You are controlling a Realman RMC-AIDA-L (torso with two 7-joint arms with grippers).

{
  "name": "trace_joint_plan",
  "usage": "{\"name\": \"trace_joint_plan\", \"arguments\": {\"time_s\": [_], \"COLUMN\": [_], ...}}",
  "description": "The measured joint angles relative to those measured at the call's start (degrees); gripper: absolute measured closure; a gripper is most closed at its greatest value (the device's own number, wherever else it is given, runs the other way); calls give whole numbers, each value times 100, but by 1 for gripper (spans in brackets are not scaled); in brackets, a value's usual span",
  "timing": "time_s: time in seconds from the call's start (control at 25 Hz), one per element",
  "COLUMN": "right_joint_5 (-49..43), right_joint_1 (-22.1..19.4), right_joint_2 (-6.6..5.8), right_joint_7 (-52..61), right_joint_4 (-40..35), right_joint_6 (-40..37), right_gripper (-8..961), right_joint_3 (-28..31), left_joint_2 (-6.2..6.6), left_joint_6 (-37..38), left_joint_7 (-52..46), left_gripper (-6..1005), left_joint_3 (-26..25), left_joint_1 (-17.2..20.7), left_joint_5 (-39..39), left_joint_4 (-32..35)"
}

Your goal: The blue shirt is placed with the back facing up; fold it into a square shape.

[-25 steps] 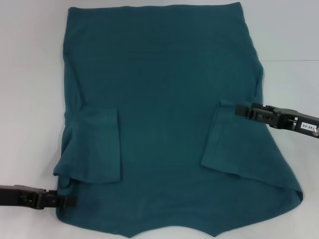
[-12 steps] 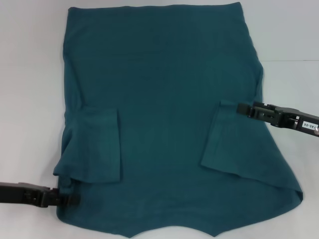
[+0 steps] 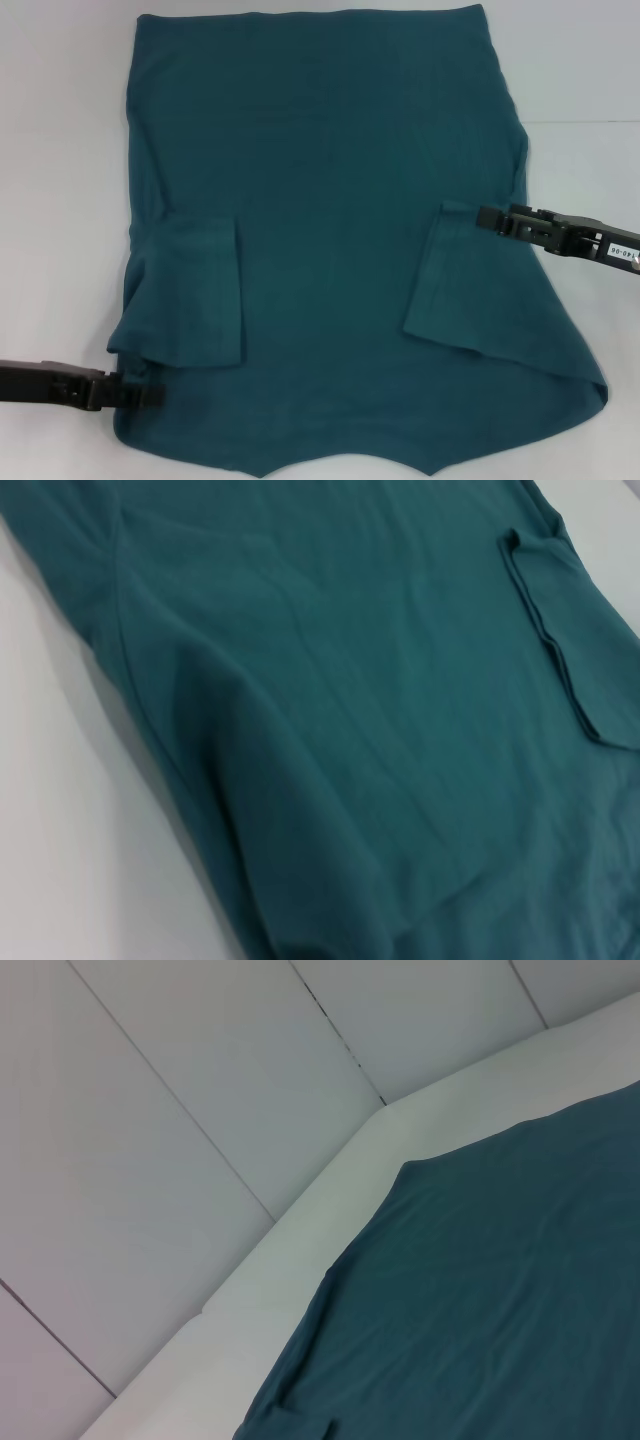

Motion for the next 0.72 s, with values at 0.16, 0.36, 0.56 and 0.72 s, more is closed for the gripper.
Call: {"name": "trace_joint_plan", "arguments": {"time_s": [0.16, 0.36, 0.56, 0.72], "right_joint_5": [0, 0, 0, 0], "right_joint_1": [0, 0, 0, 0], "right_joint_2": [0, 0, 0, 0], "right_joint_7": [0, 0, 0, 0], "right_joint_4": [-1, -5, -4, -2], "right_joint_6": [5, 8, 9, 9], "right_gripper": [37, 38, 37, 38], "right_joint_3": [0, 16, 38, 59], "left_joint_2": [-5, 1, 22, 27], "left_joint_6": [-89, -231, -296, -307], "left_joint_7": [-26, -144, -262, -277], "left_gripper": [293, 296, 452, 606], "left_joint_3": [0, 0, -2, 13], "left_joint_1": [-1, -10, -8, -7], "left_joint_5": [0, -1, -1, 59], "left_joint_4": [-2, -2, 45, 40]}}
